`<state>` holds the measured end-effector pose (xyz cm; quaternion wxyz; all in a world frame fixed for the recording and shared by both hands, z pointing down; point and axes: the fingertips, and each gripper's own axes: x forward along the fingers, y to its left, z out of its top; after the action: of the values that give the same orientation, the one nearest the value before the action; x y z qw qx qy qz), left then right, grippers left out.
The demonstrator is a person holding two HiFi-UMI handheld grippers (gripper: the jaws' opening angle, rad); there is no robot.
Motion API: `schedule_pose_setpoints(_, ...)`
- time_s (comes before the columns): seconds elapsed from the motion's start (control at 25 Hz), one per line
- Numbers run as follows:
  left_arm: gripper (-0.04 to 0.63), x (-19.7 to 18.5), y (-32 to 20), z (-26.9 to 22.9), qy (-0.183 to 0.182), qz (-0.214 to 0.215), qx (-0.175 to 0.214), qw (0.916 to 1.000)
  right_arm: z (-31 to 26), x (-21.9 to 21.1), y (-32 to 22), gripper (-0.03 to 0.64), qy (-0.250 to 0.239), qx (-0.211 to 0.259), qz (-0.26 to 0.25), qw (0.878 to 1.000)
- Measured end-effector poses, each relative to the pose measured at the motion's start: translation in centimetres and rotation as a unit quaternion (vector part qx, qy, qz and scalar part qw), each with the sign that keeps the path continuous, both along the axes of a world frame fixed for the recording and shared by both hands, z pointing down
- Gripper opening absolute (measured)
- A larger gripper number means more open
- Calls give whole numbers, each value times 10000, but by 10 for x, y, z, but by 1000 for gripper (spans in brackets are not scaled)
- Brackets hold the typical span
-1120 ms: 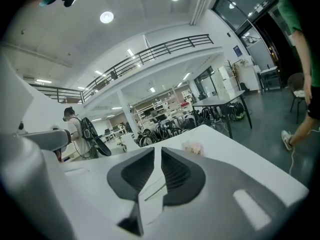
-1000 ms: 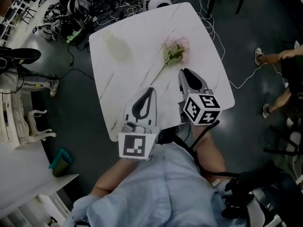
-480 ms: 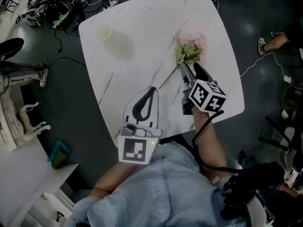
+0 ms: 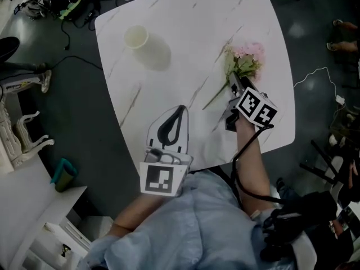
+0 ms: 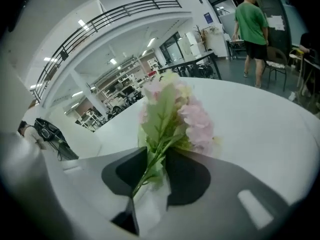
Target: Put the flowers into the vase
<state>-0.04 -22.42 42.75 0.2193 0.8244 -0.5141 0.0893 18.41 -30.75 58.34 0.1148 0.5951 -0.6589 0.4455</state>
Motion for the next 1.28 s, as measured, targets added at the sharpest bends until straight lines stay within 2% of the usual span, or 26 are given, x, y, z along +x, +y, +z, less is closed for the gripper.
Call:
schedule_pose_setpoints(0.04, 5, -2, 0, 1, 19, -35, -15, 10000, -1, -1, -2, 105, 29, 35, -64, 10000)
schedule_pose_setpoints(0.2, 5, -4, 2, 1, 35, -116, -12, 9999, -7, -1, -7, 54, -131, 216, -84, 9996)
schedule_pose_setpoints(0.68, 4, -11, 7, -17, 74, -447, 297, 9985, -81, -38, -32, 34, -853, 1059, -304, 9902)
schedule_pose_setpoints(1.12, 4, -42, 14, -26, 79, -932, 441, 9946, -193, -115, -77, 34, -1512, 2135, -1076, 9592)
schedule_pose_setpoints(1.28, 3, -56, 22, -27, 78, -1189, 478, 9917, -229, -149, -83, 34, -1692, 2565, -1607, 9380)
